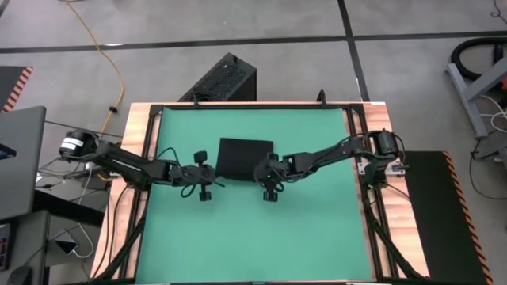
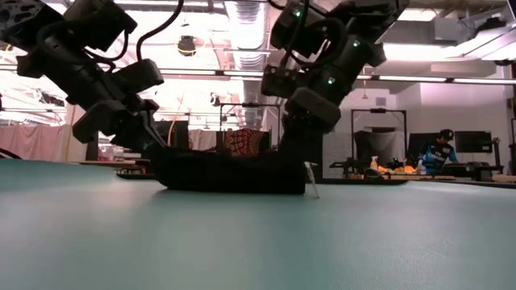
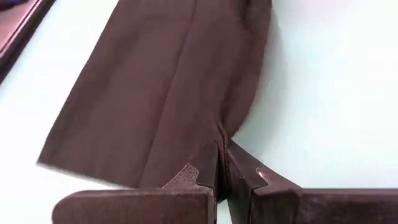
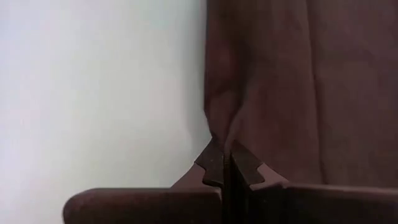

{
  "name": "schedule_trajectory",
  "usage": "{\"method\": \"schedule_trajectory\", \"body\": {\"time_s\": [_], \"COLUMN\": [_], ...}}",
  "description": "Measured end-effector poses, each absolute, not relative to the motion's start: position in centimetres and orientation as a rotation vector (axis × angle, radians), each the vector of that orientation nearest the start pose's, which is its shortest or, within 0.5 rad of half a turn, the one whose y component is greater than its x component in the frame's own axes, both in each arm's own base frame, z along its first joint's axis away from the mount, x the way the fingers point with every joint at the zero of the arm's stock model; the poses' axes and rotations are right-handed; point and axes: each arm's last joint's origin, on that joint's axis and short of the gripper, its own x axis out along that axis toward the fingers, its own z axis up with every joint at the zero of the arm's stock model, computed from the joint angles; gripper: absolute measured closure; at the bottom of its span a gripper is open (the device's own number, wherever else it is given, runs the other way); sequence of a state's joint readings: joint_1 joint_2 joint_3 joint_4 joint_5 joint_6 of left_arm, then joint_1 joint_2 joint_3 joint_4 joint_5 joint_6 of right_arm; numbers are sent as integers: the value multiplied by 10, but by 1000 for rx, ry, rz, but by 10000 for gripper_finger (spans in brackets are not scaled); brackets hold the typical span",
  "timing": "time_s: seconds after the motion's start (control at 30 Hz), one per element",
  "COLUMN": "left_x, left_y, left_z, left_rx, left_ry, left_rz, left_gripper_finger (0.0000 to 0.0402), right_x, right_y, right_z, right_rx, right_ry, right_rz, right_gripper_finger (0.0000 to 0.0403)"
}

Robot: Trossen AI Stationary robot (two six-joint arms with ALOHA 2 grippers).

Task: Roll napkin
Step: Roll the black table napkin

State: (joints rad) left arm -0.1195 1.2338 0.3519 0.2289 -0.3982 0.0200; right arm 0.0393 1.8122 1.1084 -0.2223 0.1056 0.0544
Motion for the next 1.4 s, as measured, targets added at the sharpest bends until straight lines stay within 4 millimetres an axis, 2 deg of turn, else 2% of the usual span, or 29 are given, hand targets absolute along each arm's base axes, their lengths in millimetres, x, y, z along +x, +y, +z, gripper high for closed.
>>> {"method": "schedule_trajectory", "body": {"time_s": [0.3, 0.87, 1.2, 1.4], "left_x": [207, 204, 211, 213], "left_y": [3, 50, 55, 55], "left_z": [144, 139, 121, 108], "left_rx": [188, 126, 107, 92], "left_ry": [672, 724, 766, 822], "left_rz": [324, 378, 356, 366], "left_gripper_finger": [401, 401, 401, 401], "right_x": [366, 364, 362, 365], "right_y": [-11, -55, -59, -65], "right_z": [170, 168, 166, 150], "right_rx": [33, 63, 47, 55], "right_ry": [934, 927, 941, 972], "right_rz": [-154, -248, -245, -259], "right_gripper_finger": [386, 386, 384, 382]}}
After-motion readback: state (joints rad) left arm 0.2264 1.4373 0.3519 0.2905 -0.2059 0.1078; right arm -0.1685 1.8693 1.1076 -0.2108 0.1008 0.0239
